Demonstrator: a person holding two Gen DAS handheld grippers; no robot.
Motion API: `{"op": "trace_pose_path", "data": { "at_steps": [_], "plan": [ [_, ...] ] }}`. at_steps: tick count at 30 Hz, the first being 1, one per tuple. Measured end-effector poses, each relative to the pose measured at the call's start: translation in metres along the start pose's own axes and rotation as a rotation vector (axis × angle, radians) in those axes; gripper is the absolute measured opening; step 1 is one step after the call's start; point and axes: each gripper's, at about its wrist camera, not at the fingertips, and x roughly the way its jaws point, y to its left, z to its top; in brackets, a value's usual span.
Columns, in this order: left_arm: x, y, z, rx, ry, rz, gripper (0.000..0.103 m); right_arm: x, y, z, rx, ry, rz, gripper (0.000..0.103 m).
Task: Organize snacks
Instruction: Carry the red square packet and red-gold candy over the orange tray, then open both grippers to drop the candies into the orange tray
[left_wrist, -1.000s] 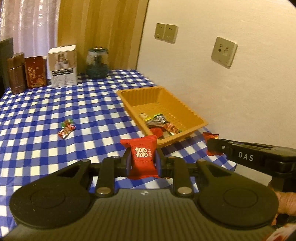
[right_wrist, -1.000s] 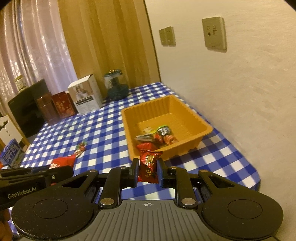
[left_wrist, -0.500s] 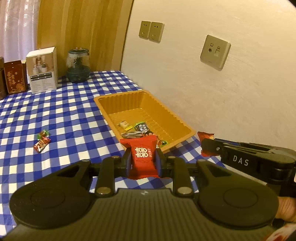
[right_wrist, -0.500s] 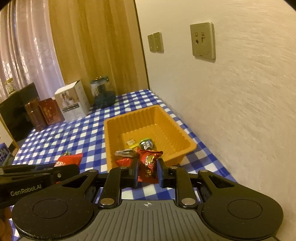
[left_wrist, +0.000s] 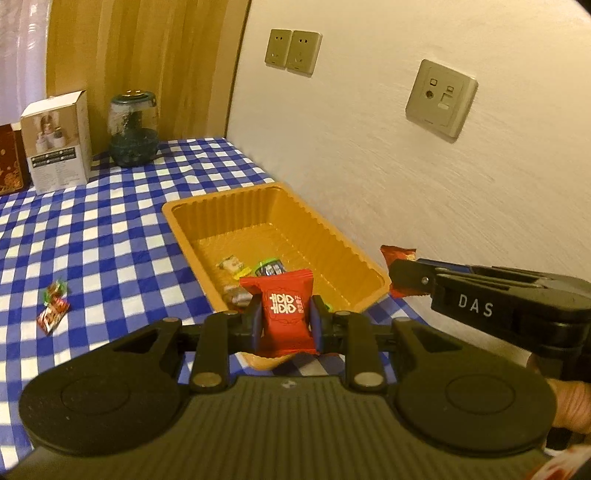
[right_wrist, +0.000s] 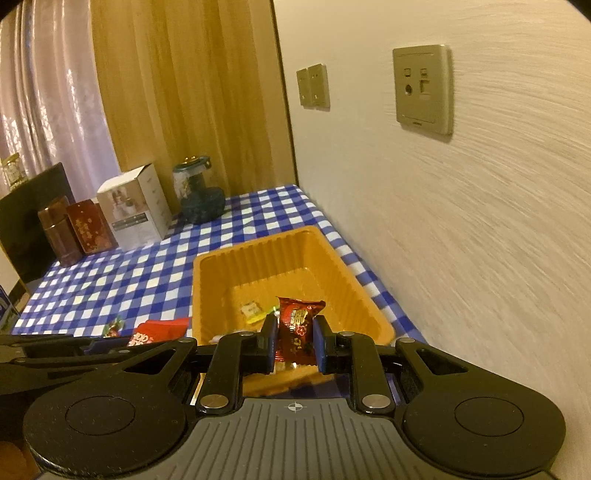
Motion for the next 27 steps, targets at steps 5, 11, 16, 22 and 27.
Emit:
{"op": "trace_pose_path", "data": {
  "at_steps": [5, 11, 16, 22, 27],
  "plan": [
    [0.022, 0.007, 0.018, 0.016, -0.005, 0.007, 0.023, 0.024, -0.008, 0.015, -0.001, 0.011, 0.005, 0.021],
    [0.054, 0.021, 0.036, 0.01, 0.0, 0.011, 0.023, 0.055, -0.019, 0.028, 0.01, 0.03, 0.012, 0.021],
    [0.08, 0.032, 0.048, 0.01, 0.01, 0.015, 0.023, 0.083, -0.027, 0.033, 0.026, 0.057, 0.014, 0.021],
    [0.101, 0.036, 0.053, 0.036, 0.019, 0.025, 0.023, 0.108, -0.032, 0.039, 0.031, 0.072, 0.012, 0.021],
    [0.116, 0.039, 0.053, 0.033, 0.028, 0.014, 0.023, 0.12, -0.033, 0.041, 0.037, 0.08, 0.011, 0.021]
  ]
}}
